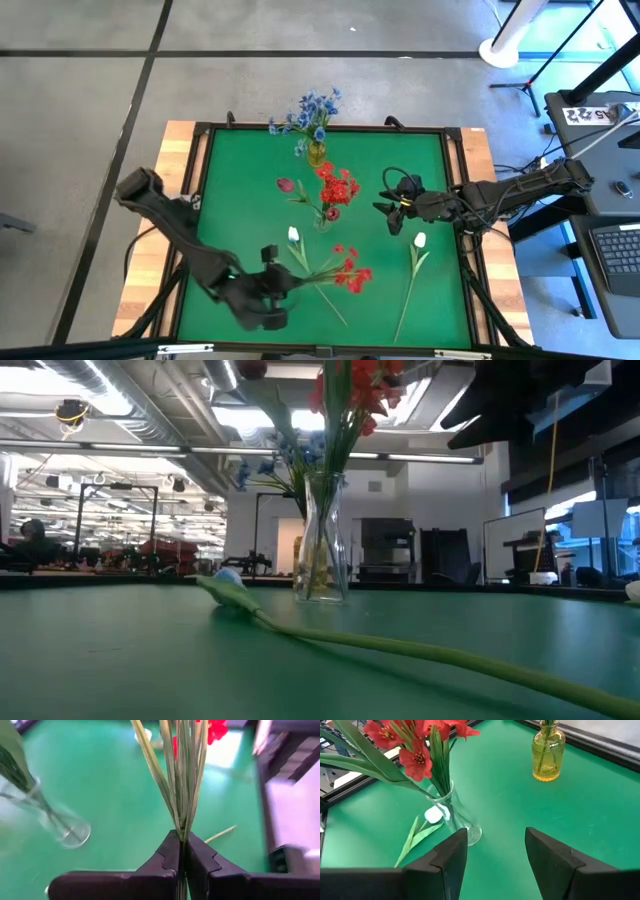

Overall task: Sort flowers into vase by color
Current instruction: Put the red flowers into the transparent vase

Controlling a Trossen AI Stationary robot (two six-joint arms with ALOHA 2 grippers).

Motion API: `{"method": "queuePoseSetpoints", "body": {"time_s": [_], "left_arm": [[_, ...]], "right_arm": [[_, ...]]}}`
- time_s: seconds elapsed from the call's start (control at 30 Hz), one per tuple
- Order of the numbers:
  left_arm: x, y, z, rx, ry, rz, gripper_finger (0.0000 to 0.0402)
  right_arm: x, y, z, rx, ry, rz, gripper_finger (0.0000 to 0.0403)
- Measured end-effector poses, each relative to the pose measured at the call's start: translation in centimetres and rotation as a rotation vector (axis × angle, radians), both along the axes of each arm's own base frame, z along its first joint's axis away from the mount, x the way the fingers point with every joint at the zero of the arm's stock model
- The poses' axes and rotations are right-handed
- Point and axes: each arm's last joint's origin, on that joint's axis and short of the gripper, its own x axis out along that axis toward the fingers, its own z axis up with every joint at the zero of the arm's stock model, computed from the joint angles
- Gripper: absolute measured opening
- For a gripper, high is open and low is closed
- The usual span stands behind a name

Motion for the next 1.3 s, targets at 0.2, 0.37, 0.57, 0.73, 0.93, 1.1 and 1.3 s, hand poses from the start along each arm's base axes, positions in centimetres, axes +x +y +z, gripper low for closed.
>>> {"method": "queuePoseSetpoints", "body": {"time_s": [0.2, 0.37, 0.57, 0.73, 0.93, 1.1, 1.3], "left_arm": [[-3.4, 1.2, 0.4, -0.088, -0.298, -0.088, 0.0008], [-5.4, 3.4, 0.5, -0.109, -0.599, -0.133, 0.0009], [-6.8, 7.3, 0.5, -0.036, -0.885, -0.101, 0.0009], [-6.0, 10.8, -0.2, 0.012, -1.008, -0.117, 0.0010], [-4.1, 15.0, -0.5, 0.013, -1.042, -0.145, 0.0010], [-3.1, 17.7, -0.8, 0.017, -1.042, -0.142, 0.0010], [-2.5, 19.1, -1.3, 0.020, -1.065, -0.149, 0.0010]], "right_arm": [[0.0, 0.0, 0.1, -0.022, -0.007, -0.005, 0.0197], [0.1, 0.0, 0.1, -0.020, -0.013, -0.005, 0.0197], [0.1, 0.0, 0.2, -0.020, -0.015, -0.005, 0.0197], [0.1, 0.0, 0.2, -0.030, -0.015, -0.010, 0.0197], [0.1, -0.1, 0.2, -0.047, -0.010, -0.007, 0.0197], [0.1, -0.1, 0.2, -0.058, -0.010, -0.012, 0.0197], [0.1, -0.1, 0.2, -0.081, -0.004, -0.011, 0.0197]]}}
